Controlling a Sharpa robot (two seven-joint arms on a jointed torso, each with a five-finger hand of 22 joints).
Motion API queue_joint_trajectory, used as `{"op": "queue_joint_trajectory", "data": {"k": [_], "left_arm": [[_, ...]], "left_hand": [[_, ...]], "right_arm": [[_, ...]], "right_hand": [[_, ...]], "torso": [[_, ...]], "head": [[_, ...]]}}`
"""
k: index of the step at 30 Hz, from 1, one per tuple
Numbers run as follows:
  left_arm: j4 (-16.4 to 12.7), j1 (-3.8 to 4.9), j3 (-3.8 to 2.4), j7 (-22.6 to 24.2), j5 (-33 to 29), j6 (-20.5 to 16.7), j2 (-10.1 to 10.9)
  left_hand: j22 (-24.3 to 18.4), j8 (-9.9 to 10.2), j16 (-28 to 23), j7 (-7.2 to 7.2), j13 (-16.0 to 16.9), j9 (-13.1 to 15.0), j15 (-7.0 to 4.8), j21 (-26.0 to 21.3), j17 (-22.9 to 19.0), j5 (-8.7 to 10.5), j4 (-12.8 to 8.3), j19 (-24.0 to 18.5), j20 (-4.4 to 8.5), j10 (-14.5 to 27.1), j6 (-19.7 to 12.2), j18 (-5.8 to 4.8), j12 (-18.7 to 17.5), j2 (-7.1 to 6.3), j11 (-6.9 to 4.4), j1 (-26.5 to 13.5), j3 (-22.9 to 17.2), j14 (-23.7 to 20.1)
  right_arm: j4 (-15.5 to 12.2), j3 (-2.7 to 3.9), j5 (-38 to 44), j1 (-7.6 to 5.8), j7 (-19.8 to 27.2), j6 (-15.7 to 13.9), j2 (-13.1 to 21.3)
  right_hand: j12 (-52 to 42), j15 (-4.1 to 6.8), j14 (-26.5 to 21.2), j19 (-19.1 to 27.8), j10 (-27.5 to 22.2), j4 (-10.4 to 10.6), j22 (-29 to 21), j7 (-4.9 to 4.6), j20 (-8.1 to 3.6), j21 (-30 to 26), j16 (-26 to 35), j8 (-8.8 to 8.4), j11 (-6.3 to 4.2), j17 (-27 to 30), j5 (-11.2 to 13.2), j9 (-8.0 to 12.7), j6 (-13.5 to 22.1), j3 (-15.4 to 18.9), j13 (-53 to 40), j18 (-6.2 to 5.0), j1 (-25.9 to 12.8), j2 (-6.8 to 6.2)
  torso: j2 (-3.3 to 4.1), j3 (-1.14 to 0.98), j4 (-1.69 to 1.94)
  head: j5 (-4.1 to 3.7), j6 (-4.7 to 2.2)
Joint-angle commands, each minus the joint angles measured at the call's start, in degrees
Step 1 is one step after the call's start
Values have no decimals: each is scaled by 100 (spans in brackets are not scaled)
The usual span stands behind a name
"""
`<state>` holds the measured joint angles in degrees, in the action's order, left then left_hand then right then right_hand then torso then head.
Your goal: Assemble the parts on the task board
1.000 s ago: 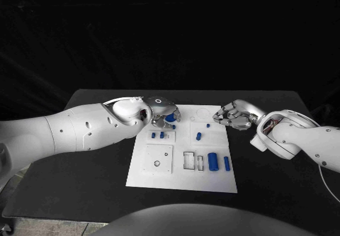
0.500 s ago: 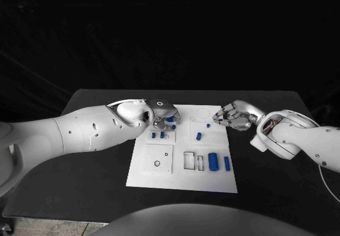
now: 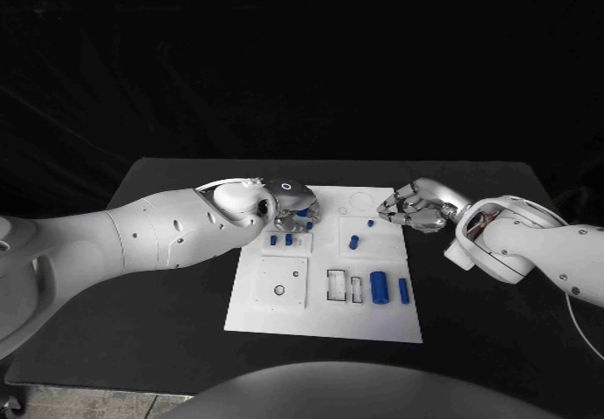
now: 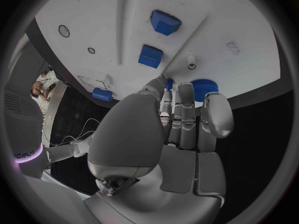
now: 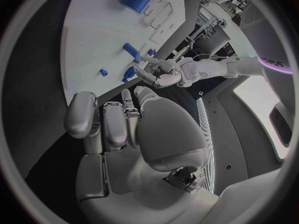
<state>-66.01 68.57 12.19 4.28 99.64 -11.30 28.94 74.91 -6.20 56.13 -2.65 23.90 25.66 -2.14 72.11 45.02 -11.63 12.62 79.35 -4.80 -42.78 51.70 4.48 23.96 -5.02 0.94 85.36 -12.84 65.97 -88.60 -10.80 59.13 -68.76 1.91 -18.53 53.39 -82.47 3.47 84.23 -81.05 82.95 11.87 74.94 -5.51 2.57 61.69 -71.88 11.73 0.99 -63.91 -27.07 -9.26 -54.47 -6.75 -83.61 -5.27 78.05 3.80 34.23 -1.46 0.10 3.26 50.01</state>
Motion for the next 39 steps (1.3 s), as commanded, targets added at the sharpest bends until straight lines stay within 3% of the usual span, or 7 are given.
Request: {"op": "queue_joint_trajectory", "data": {"k": [1,15,28,39], "left_arm": [[65,-14,-6,54,14,73,-49],[141,-34,-8,114,-172,96,-125],[179,-48,-8,189,-196,-37,-141],[180,-49,-9,229,-217,-188,-126]], "left_hand": [[937,-38,34,8,-21,-9,19,-13,-11,0,-10,32,4,-57,61,-35,19,38,0,-16,-45,-22],[951,-113,49,-3,-144,-33,22,-29,-98,-12,-60,39,5,-329,173,-35,34,88,-7,-31,-163,-43],[982,-323,70,-44,-302,-4,10,31,-231,-12,-246,97,6,-1049,548,-53,86,180,-48,38,-335,-42],[1014,-424,40,-106,-532,5,33,117,-394,-5,-440,168,7,-1668,764,-76,-167,196,-36,69,-410,27]], "right_arm": [[-6,2,-2,3,-15,75,6],[1,2,-9,9,-29,122,-3],[21,2,-14,31,-45,171,-12],[18,2,-15,39,-53,213,-1]], "right_hand": [[33,-8,159,-15,1,-6,686,-6,26,-27,23,-24,-31,16,-37,8,-14,-38,713,-17,36,-2],[40,-6,157,-11,-5,-25,683,-3,25,-46,33,-23,-34,33,-55,13,-27,-73,723,-20,62,6],[52,-4,156,0,-17,-48,675,0,24,-85,35,-21,-36,37,-73,15,-43,-102,742,-26,87,4],[77,-4,151,20,-41,-66,658,-1,23,-153,53,-21,-37,64,-90,18,-51,-124,782,-38,103,-2]], "torso": [[0,-1,-1],[3,-1,1],[0,-1,1],[2,-1,2]], "head": [[-4,-1],[-10,-1],[-13,-1],[-30,-1]]}}
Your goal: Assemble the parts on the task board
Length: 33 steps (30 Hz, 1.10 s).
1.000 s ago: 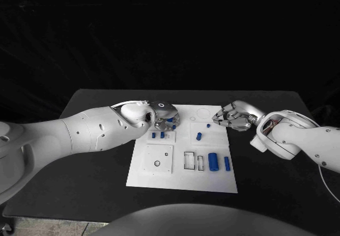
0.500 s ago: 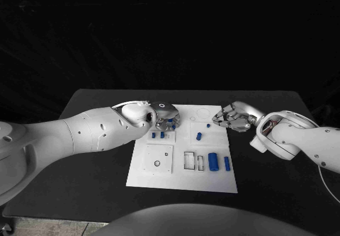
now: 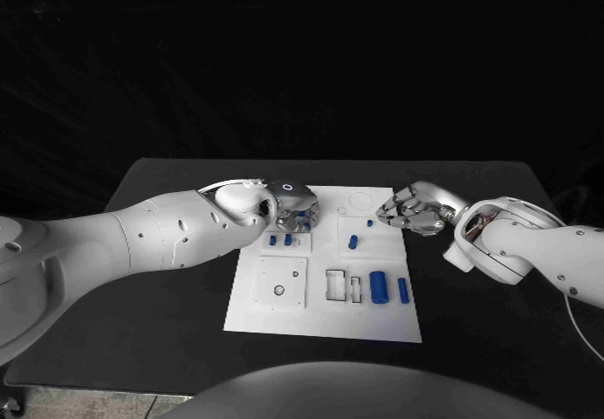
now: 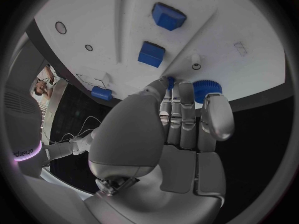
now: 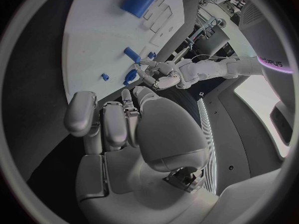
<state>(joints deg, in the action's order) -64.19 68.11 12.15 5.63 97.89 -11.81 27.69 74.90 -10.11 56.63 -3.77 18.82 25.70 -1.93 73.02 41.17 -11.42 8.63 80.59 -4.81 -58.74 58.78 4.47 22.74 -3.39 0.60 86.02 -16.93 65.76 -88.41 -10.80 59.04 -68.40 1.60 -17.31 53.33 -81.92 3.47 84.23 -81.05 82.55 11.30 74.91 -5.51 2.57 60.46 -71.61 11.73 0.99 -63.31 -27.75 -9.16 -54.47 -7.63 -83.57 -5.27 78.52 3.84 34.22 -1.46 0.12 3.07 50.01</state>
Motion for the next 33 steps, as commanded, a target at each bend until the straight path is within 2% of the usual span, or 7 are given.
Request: {"op": "queue_joint_trajectory", "data": {"k": [1,14,22,33], "left_arm": [[-6,-3,-5,100,-51,-171,4],[-262,39,-88,61,-474,-292,249],[-385,77,-101,30,-693,-300,375],[-416,82,-103,6,-767,-171,393]], "left_hand": [[1020,-39,-5,4,-42,1,12,41,-11,-29,-51,54,8,-110,72,-78,-72,28,5,-1,-4,66],[1034,-43,7,-26,-128,-15,9,88,-38,-40,-85,93,17,-320,125,-87,-212,-20,29,-46,-12,166],[1037,-41,9,-39,-140,-23,-12,98,-41,-53,-117,102,26,-403,144,-88,-238,-37,36,-29,-28,194],[1033,-40,-5,-40,-140,-26,-14,83,-63,-55,-122,95,29,-423,148,-85,-240,-42,37,-29,-30,190]], "right_arm": [[-2,1,-5,4,-25,95,8],[6,1,-5,5,-56,279,16],[27,1,-5,16,-72,350,9],[34,1,-5,23,-96,404,19]], "right_hand": [[24,-3,151,22,-3,-12,659,-1,23,-34,28,-21,-36,7,-26,8,-52,-40,780,-39,58,-7],[78,-6,124,68,-60,-69,628,-3,24,-168,96,-24,-34,101,-84,18,-73,-113,858,-59,107,-20],[117,-10,105,98,-101,-94,607,-7,26,-255,139,-28,-30,158,-109,23,-76,-147,917,-72,125,-26],[149,-13,89,120,-133,-108,591,-10,29,-318,171,-30,-28,200,-119,26,-79,-170,964,-82,134,-30]], "torso": [[5,0,1],[-7,-2,4],[-3,2,3],[3,-1,-2]], "head": [[-20,-1],[-71,-1],[-83,-1],[-79,-1]]}}
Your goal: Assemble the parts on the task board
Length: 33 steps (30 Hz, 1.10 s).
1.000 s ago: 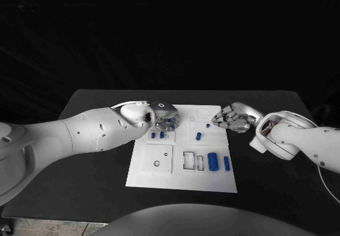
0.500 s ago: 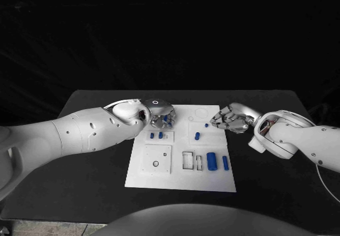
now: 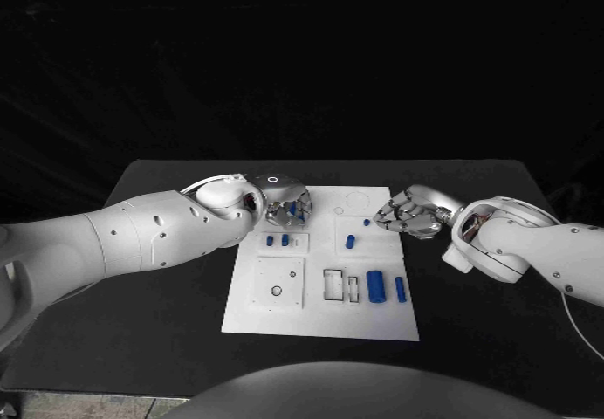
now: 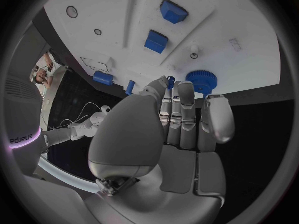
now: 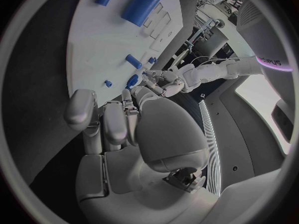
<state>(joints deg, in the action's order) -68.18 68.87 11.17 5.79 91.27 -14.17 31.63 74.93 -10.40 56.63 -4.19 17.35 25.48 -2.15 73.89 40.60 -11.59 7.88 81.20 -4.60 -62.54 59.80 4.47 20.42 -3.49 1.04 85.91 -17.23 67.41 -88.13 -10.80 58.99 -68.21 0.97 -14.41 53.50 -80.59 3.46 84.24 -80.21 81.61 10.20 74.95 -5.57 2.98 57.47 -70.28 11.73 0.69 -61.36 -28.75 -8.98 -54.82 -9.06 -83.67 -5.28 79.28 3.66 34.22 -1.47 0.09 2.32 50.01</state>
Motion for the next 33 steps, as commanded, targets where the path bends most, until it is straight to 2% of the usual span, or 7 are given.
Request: {"op": "queue_joint_trajectory", "data": {"k": [1,18,27,33], "left_arm": [[-17,6,-5,-11,-109,75,-1],[-55,6,-3,-29,-127,140,33],[-212,6,-2,-56,-120,108,183],[-446,6,0,-107,13,44,402]], "left_hand": [[1031,-11,-4,2,8,-4,8,-2,-5,-37,-46,36,7,-43,47,-85,-8,-31,-7,-19,0,25],[1032,-10,-5,1,8,-6,7,3,-6,-43,-54,39,9,-56,49,-86,-12,-36,-8,-15,-3,28],[1032,-9,-7,0,8,-7,7,2,-8,-44,-56,39,10,-58,50,-86,-13,-37,-8,-14,-4,27],[1032,-13,-11,-1,8,-6,8,2,-16,-44,-62,39,11,-66,60,-86,-17,-42,-8,-11,-7,28]], "right_arm": [[8,2,-1,4,-32,113,2],[19,2,-1,8,-32,114,5],[27,2,-1,9,-44,135,0],[27,2,-1,10,-56,150,2]], "right_hand": [[27,-13,85,40,-51,-2,586,-5,-11,-29,43,-30,3,11,-22,10,-45,-34,993,-83,59,-13],[47,-14,80,44,-71,-11,585,-6,-10,-37,49,-31,4,18,-30,11,-48,-48,1023,-83,64,-14],[55,-15,77,48,-79,-20,583,-7,-9,-50,53,-32,4,23,-38,13,-49,-60,1033,-85,70,-16],[55,-15,77,48,-79,-20,583,-7,-9,-50,53,-32,4,23,-38,13,-49,-60,1033,-85,70,-16]], "torso": [[3,1,-1],[-1,0,1],[-3,-1,7],[-1,0,7]], "head": [[-1,-1],[2,-1],[7,-1],[0,-1]]}}
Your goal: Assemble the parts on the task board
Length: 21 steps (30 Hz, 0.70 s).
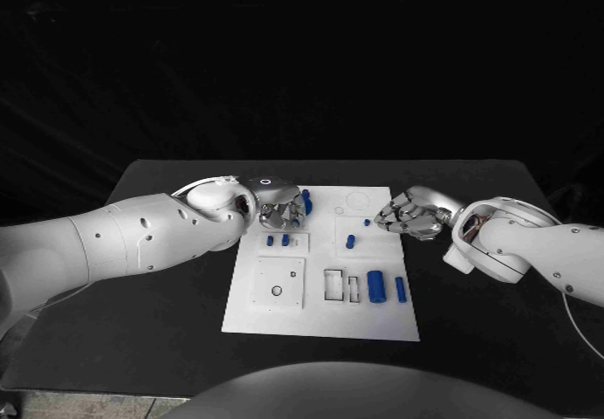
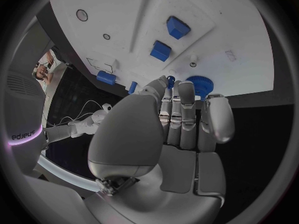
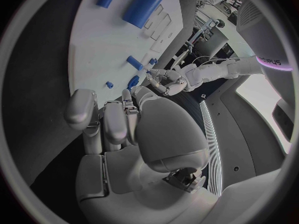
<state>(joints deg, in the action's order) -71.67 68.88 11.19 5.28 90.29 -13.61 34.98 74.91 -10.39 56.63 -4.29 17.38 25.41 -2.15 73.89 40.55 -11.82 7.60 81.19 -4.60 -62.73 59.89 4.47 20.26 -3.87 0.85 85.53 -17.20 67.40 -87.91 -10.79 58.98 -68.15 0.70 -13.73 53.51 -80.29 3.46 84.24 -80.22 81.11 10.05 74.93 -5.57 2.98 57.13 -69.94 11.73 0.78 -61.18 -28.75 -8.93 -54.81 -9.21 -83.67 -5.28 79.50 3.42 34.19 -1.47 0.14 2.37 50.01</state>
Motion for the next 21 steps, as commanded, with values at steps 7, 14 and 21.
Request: {"op": "queue_joint_trajectory", "data": {"k": [7,14,21], "left_arm": [[-257,5,2,-151,275,-40,261],[-262,4,4,-226,314,-151,356],[-310,4,4,-265,341,-212,442]], "left_hand": [[1029,-19,-26,10,6,1,10,-14,-32,-12,-39,31,13,-56,66,-83,-7,-11,9,26,-11,22],[1032,-25,-31,10,6,1,10,-5,-39,4,-45,37,14,-71,85,-86,-16,-15,8,28,-20,25],[1033,-30,-35,8,6,0,10,-3,-46,18,-52,39,16,-87,101,-86,-23,-17,8,32,-31,30]], "right_arm": [[18,1,0,10,-35,102,-7],[20,1,0,25,-35,115,-7],[15,0,-1,33,-34,118,8]], "right_hand": [[25,-15,77,49,-29,-4,585,-6,-9,-16,18,-32,-5,4,-39,8,-50,-44,1033,-85,48,8],[25,-15,77,49,-29,-4,585,-6,-9,-16,18,-32,-5,4,-39,8,-50,-44,1033,-85,48,8],[34,-15,74,50,-38,-14,585,-6,-8,-20,23,-30,-5,12,-48,9,-56,-59,1046,-85,54,9]], "torso": [[-1,2,1],[1,4,-2],[7,0,-5]], "head": [[10,-1],[-2,-1],[-1,-1]]}}
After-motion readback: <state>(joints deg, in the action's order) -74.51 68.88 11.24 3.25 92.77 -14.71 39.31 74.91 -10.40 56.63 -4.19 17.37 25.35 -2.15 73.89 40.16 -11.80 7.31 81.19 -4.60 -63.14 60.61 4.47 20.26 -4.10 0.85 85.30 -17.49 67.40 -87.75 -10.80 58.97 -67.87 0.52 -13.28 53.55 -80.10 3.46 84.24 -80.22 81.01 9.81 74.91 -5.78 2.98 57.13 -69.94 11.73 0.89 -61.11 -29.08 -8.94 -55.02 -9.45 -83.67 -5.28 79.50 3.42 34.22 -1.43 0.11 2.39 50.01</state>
